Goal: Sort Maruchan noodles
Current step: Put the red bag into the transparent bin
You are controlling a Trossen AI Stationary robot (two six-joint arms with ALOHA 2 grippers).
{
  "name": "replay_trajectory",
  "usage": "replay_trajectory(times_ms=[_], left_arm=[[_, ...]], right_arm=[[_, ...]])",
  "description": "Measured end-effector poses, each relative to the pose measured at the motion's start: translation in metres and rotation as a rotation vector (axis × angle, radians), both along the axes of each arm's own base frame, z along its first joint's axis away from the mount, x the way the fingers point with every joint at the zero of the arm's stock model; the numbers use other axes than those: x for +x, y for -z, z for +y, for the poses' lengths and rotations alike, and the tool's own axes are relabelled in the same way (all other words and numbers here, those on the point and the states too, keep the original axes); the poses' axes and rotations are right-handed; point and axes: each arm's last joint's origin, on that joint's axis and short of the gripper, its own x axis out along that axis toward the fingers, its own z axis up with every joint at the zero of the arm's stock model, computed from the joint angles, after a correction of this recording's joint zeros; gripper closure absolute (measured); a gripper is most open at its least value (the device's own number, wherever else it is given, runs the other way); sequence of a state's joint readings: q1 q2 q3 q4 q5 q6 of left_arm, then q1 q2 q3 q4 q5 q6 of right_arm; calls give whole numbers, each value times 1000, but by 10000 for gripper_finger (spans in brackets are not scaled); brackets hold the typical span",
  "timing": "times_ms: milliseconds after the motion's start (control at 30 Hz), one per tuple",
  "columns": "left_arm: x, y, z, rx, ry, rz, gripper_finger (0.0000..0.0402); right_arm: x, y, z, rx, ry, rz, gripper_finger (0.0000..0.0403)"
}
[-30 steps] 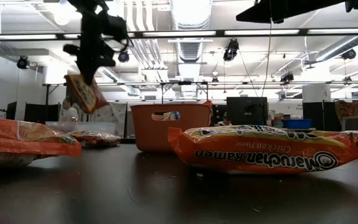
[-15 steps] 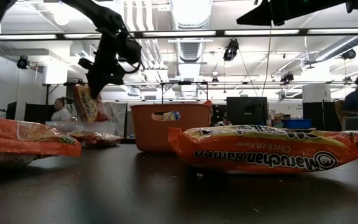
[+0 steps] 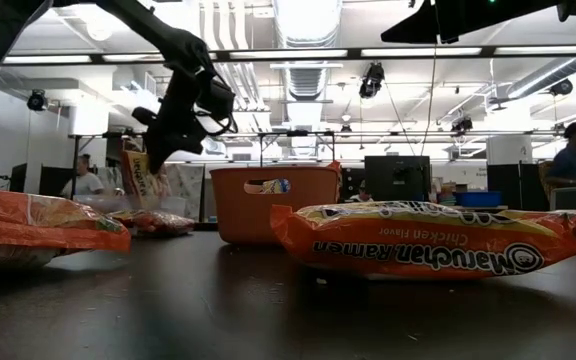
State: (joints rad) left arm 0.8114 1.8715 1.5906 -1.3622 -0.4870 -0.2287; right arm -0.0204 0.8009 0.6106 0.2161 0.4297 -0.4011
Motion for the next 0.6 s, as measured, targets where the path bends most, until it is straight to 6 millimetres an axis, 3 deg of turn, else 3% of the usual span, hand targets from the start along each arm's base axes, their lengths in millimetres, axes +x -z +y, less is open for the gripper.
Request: replay_trajectory(times_ms=[600], left_arm=[[20, 17, 1, -30, 4, -103, 379]], right_arm=[[0, 0, 0, -9, 0, 4, 255]])
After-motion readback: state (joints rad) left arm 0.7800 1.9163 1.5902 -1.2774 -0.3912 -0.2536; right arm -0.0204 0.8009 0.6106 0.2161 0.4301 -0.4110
